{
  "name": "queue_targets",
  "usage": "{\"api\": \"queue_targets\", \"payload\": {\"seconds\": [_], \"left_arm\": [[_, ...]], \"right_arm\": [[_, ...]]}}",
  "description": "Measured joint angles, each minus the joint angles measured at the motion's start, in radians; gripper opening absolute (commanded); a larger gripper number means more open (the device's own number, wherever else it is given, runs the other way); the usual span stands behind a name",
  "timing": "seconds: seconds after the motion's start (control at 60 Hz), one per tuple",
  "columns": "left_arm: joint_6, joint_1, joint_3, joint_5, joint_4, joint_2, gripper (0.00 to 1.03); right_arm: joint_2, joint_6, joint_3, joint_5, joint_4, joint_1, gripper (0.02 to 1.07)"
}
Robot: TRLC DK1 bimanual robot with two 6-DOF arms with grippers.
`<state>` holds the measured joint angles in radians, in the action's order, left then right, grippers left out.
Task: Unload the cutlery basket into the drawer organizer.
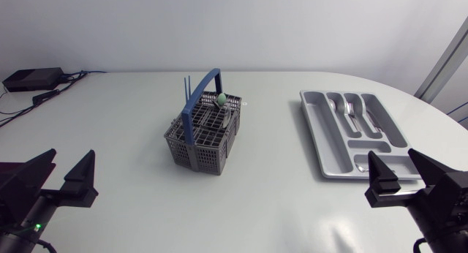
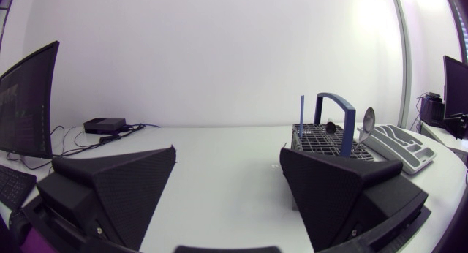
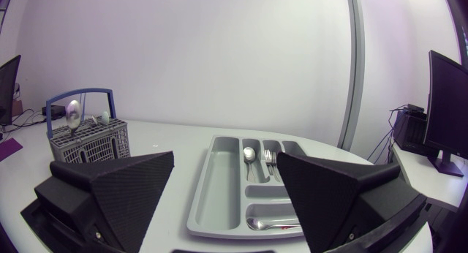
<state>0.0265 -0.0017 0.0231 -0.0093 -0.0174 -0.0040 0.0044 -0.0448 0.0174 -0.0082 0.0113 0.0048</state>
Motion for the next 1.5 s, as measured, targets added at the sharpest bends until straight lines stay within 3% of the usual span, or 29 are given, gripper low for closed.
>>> {"api": "queue_targets", "payload": {"seconds": [0.867, 1.2, 1.333, 1.5], "left_arm": [[0.004, -0.008, 0.019, 0.000, 0.029, 0.009, 0.97], [0.003, -0.052, 0.252, 0.000, 0.051, 0.361, 0.95], [-0.008, -0.098, 0.386, -0.005, -0.042, 0.540, 0.94], [-0.005, -0.172, 0.637, -0.013, -0.351, 0.816, 0.95]], "right_arm": [[-0.003, 0.000, 0.002, 0.000, 0.000, 0.006, 1.03], [0.265, 0.001, 0.171, 0.001, -0.044, 0.043, 1.02], [0.393, 0.028, 0.259, 0.002, -0.043, 0.060, 1.02], [0.526, 0.088, 0.361, 0.020, -0.013, 0.114, 1.02]]}}
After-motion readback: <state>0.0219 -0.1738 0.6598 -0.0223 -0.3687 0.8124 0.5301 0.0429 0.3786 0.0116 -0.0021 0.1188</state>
